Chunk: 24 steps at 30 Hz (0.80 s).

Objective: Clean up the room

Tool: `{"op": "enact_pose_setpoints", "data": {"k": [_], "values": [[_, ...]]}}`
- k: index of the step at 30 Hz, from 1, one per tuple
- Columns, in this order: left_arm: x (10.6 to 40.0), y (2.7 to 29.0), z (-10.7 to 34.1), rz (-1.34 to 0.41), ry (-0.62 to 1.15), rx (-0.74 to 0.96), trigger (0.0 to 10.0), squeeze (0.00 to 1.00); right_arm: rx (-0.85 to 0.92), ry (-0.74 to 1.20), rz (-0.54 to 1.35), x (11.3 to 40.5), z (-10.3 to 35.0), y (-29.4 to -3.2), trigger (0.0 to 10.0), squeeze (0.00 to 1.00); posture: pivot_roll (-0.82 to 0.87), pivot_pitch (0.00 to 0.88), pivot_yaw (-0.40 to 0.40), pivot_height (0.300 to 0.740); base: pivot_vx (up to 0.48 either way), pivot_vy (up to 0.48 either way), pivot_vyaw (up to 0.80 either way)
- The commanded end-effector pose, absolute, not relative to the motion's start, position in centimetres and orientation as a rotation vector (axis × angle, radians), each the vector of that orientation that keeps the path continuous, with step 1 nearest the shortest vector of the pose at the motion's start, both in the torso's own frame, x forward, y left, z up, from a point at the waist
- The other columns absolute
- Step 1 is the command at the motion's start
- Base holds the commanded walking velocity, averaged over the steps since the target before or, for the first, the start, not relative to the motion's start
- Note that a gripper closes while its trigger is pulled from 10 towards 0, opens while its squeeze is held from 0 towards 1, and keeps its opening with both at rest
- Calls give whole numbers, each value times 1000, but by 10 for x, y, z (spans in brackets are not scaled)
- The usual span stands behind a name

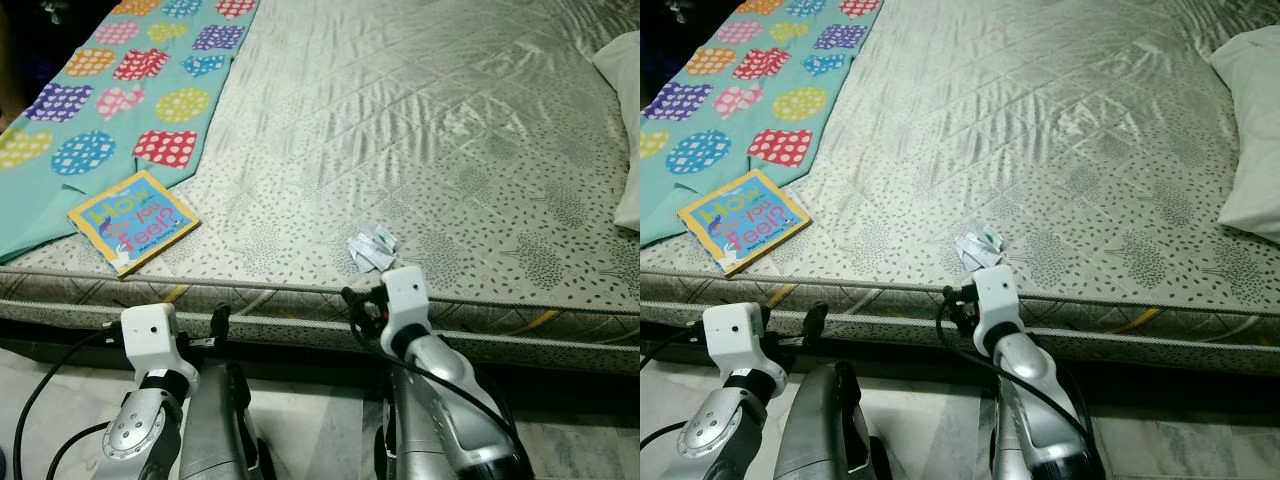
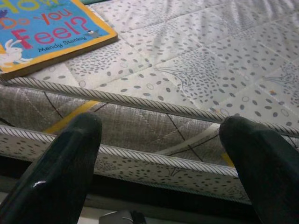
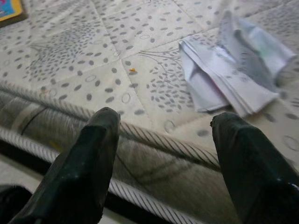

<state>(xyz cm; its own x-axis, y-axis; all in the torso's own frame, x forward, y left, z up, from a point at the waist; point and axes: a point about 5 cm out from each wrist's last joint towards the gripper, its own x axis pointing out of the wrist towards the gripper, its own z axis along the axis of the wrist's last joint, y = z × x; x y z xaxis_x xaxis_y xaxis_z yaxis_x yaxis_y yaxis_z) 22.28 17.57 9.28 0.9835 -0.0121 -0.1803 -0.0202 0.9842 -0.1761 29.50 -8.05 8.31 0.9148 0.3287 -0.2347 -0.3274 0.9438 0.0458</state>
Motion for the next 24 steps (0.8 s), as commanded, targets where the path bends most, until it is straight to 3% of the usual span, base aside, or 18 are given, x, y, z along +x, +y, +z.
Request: {"op": "enact_pose_setpoints", "data": {"k": [1,5,11,24], "values": [[221,176,94,16,188,-172,10000,0,13,254,311,297,78,-80,10000,0,-30,230,44,530,0,0,0],[220,169,96,11,187,-182,10000,0,43,191,250,315,82,-65,10000,0,6,244,39,530,0,0,0],[218,165,97,10,186,-191,10000,0,41,127,176,327,89,-65,10000,0,34,253,34,530,0,0,0],[216,159,103,16,179,-192,10000,0,-129,-2,64,348,103,-62,10000,0,96,263,33,530,0,0,0]]}}
